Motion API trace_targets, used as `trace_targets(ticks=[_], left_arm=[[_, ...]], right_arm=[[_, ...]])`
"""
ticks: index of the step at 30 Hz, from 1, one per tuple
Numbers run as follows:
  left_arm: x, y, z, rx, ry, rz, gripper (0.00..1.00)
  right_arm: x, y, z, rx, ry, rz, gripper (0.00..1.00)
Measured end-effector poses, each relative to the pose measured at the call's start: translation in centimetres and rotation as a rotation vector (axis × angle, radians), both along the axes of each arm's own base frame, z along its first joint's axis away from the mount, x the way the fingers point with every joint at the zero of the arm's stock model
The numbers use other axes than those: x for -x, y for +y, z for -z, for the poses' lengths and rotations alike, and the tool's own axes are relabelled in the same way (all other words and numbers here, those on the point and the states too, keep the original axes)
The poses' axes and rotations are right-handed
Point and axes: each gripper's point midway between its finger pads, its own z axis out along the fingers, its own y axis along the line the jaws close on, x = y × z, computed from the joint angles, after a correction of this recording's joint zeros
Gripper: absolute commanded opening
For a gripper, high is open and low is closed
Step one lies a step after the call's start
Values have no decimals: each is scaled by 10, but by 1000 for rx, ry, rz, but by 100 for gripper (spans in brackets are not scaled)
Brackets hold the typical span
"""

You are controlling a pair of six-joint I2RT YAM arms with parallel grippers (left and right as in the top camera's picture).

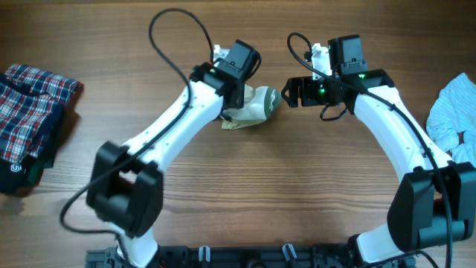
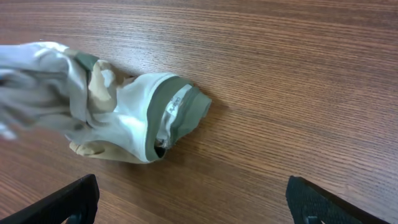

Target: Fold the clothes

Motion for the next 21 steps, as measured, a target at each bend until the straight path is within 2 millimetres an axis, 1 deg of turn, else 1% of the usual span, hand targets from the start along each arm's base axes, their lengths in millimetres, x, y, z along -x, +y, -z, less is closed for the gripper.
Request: trace_targets(ticks=[1,2,3,4,8,12,13,16,19,21], left_arm=[[0,0,6,-9,14,0,41],[2,1,20,-32,46,5,61],[3,2,25,-41,59,8,70],[3,2,26,-43,62,10,77],[2,4,26,-43,61,5,81],[-2,1,24,-31,42,3,81],[-7,-1,23,-19,24,2,81],[-24,-2,25,12,-26,-15,76],[-39,-1,32,20,-58,-34,72],[-46,7,43,6,-58,-57,72]], right_arm=[[0,0,0,0,0,0,98],[0,0,0,0,0,0,98],[0,0,0,0,0,-1,98],[0,0,0,1,-1,-3,98],[0,0,0,2,-1,-4,98],[0,0,0,3,-2,-6,98],[0,0,0,3,-2,-7,98],[1,0,0,8,-4,-17,99],[0,0,0,9,-6,-20,99],[1,0,0,11,-7,-22,99]])
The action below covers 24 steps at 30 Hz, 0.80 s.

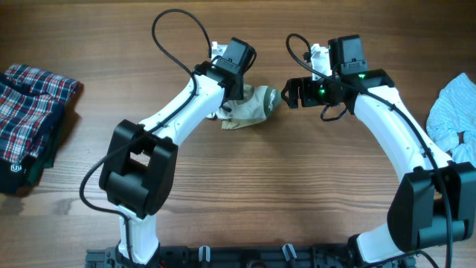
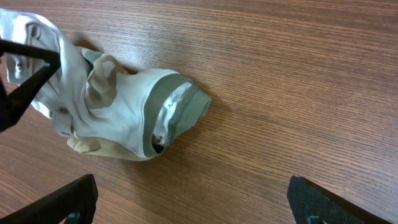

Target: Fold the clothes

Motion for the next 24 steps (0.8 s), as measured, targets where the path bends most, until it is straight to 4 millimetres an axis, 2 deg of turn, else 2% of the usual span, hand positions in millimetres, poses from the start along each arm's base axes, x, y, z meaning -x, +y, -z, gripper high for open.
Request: trace_targets(ticks=[2,4,7,9,11,13,14,16,20,21,22,24], left_arm=[[-3,9,7,-10,10,-20,69],[-6,17,11,-16,16,-38,53],[-8,23,11,-17,17,-50,50],[-8,23,12,-17,17,-51,36],[-8,22,12,-19,18,-47,35],[-8,22,12,-17,17,-50,29],[-8,22,12,-18,18,-48,23],[-8,23,12,-17,17,-52,4],[-8,22,12,-16,15,-49,4],[-8,22,11,-18,15,-47,9],[-8,22,11,-20,16,-43,36],[-8,22,12,-27,19,-31,44]], right_arm=[[0,0,0,0,0,0,99],[-1,0,-1,-1,-5,0,99],[-2,0,-1,1,-7,1,99],[-2,-1,0,5,-8,3,99],[-2,-1,0,5,-8,4,99],[-2,-1,0,5,-8,4,99],[-2,-1,0,5,-8,4,99],[-2,-1,0,6,-8,4,99],[-1,-2,0,10,-4,5,99],[-1,-2,0,10,-4,5,99],[-1,-2,0,10,-4,5,99],[-1,-2,0,10,-4,5,99]])
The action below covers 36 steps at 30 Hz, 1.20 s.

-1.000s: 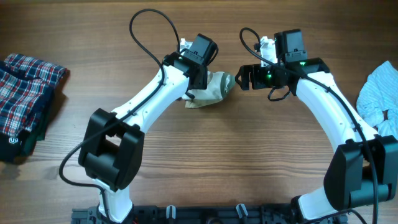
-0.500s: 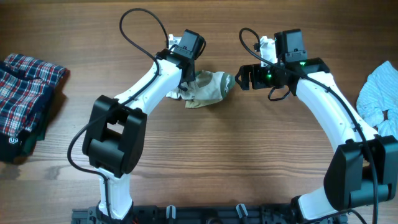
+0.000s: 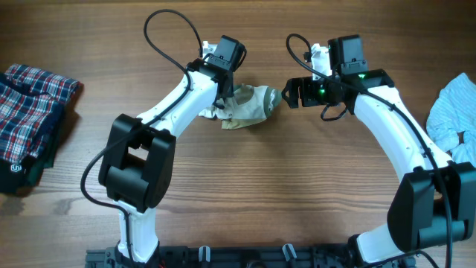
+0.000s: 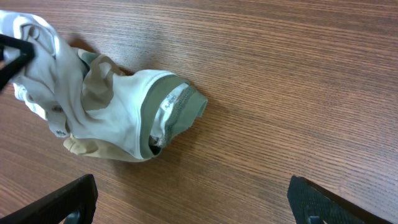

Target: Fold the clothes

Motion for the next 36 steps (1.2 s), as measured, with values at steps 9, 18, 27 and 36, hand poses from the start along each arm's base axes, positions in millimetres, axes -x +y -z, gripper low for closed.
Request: trace_targets(ticks=[9,18,27,36], left_arm=[[1,5,19,-19,36,-6,4],[-4,4,-79,71,-151,-4,4],[-7,2,-201,222,-462,-5,4],[-6,-12,-312,415,-774,73,4]], right_arm=[[-1,-3,1,17,-4,9,99],[-1,-4,1,21,-3,11,98],[4,7,-1,-38,15,-26,83],[16,33,-37,-170,-57,-173,88]])
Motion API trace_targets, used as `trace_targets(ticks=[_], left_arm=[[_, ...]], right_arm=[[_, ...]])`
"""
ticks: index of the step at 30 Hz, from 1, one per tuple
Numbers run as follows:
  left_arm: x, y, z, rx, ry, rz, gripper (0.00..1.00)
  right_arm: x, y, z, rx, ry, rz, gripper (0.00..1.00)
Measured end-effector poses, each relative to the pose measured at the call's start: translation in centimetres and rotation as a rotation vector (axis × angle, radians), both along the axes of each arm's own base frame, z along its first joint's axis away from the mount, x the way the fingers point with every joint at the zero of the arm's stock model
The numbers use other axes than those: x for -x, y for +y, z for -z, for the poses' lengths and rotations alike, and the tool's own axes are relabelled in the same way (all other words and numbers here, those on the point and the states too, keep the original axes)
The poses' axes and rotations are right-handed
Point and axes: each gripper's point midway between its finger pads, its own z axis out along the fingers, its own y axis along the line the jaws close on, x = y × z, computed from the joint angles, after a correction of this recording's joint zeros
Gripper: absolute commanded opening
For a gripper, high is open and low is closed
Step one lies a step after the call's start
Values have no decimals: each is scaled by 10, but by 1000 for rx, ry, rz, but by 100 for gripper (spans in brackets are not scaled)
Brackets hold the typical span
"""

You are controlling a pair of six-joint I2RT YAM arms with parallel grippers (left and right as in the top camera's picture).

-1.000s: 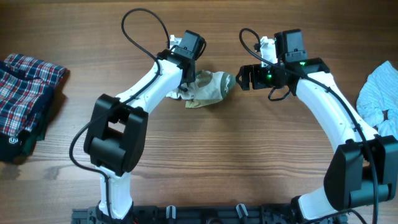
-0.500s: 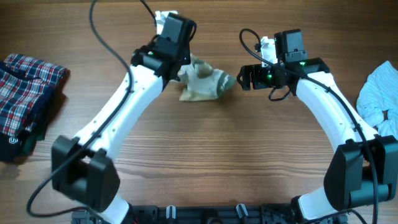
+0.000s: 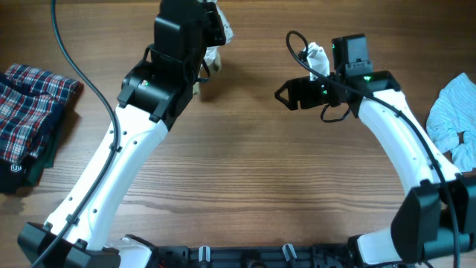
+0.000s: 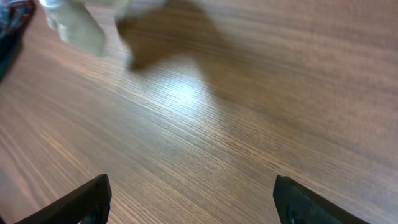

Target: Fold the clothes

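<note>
The beige and white garment (image 3: pixel 214 56) hangs in the air near the table's far edge, below my raised left gripper (image 3: pixel 207 33), which is shut on it; the fingers themselves are hidden behind the wrist. In the right wrist view the garment (image 4: pixel 78 25) is a blur at the upper left, with its shadow on the wood. My right gripper (image 3: pixel 281 95) stands open to the right of it, over bare table, its fingertips (image 4: pixel 93 199) wide apart with nothing between them.
A pile of plaid clothes (image 3: pixel 30 112) lies at the table's left edge. A crumpled light blue garment (image 3: pixel 454 115) lies at the right edge. The wooden table (image 3: pixel 245 186) spreads between them.
My left gripper has risen with the garment, which lay bunched on the table and now hangs clear of it. The right wrist view has shifted slightly; its gripper stays open.
At first the garment lay bunched on the table under my left gripper, with the right gripper open beside it. Over the two later moments the left gripper shifted left along the cloth. Now the garment hangs from the raised left gripper.
</note>
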Motion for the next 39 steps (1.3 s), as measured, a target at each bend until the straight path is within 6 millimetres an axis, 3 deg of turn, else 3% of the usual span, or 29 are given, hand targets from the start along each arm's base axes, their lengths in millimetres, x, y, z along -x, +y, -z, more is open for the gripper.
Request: trace_targets(ticks=[2,10,15,17,20,25,31,39], left_arm=[[2,-9,-4,18,-6,55,4],[6,-30,-11,85,-19,162,4],[7,-33,-11,112,-11,177,4],[7,-33,-11,134,-5,170,4],[7,-33,-11,205,14,148,4],[7,-34,-14,368,47,103,4],[9,-41,-15,484,86,112,4],[14,-52,-19,617,133,150,4]], right_arm=[[4,5,-13,-18,-43,-49,89],[3,20,-27,-97,-105,-135,92],[-6,45,-72,-252,-292,-262,68],[-6,48,-98,-278,-363,-258,67],[1,64,-118,-254,-428,-251,69],[-3,95,-114,-124,-487,-182,80],[-30,75,-120,-26,-552,12,83],[-35,74,-125,-45,-562,44,84]])
